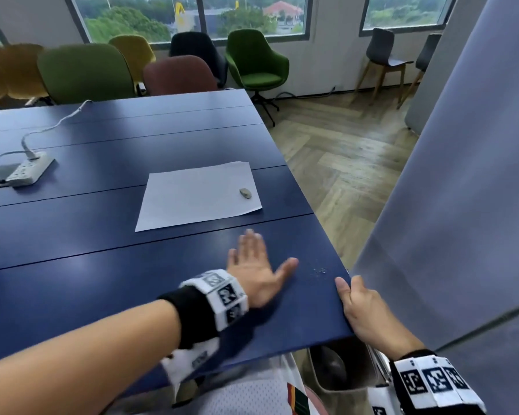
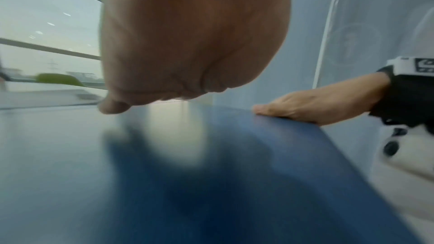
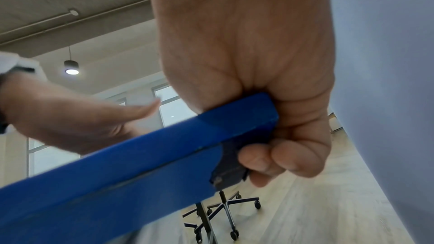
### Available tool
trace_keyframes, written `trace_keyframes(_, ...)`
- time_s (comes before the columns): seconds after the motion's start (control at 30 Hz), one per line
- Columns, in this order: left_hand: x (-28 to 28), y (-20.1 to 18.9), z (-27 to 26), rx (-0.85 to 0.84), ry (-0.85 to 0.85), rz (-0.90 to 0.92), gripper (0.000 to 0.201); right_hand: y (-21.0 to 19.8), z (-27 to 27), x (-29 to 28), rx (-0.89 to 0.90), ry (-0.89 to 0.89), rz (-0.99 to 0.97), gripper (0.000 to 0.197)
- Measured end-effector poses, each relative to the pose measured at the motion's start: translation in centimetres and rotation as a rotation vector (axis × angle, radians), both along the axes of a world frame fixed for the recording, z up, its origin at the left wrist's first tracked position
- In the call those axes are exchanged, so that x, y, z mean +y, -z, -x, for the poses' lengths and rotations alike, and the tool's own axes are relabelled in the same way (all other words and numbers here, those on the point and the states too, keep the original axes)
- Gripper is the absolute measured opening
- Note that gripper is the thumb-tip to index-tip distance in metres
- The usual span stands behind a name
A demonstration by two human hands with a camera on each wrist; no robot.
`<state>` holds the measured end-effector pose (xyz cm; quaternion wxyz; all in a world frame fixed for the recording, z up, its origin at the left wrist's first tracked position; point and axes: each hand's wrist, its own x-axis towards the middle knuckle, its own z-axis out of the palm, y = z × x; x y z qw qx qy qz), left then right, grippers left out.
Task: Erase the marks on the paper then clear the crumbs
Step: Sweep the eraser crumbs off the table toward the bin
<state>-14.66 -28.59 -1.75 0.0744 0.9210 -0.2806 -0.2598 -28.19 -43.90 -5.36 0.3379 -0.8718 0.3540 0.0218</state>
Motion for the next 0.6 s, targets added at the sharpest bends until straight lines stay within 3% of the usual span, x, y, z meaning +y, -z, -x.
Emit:
trace_keyframes(0.1, 4.9, 0.7, -1.6, -0.051, -0.14, -0.185, 0.103, -0.1, -0.1, 0.0, 0.018, -0.013, 0.006, 0.04)
trace_keyframes(0.2, 5.7, 1.5, 0.2, -0.077, -0.093, -0.214, 0.105, 0.2, 0.1, -0.1, 0.022, -0.011, -0.023, 0.047)
trace_keyframes(0.3, 2.5, 1.6, 2.4, -0.06, -0.023, -0.123, 0.108, 0.0, 0.0, 0.0, 0.06, -0.022, -0.042, 0.043)
trace_keyframes(0.4, -1.9, 2.0, 4.3, -0.023, 0.105, -0.014, 0.142, -0.2, 0.0, -0.3, 0.029, -0.008, -0.049, 0.036)
trace_keyframes(0.47, -4.2, 2.2, 4.9, 0.009, 0.158, 0.011, 0.153, 0.0, 0.1, -0.9, -0.007, -0.061, -0.099, 0.032)
trace_keyframes(0.53, -5.5, 1.5, 4.8, 0.048, 0.18, 0.044, 0.154, -0.3, 0.4, -1.5, -0.018, -0.135, -0.187, 0.035)
trace_keyframes(0.6, -5.7, 0.4, 3.6, 0.1, 0.177, 0.054, 0.134, -0.9, 0.8, -2.6, -0.032, -0.164, -0.306, 0.054)
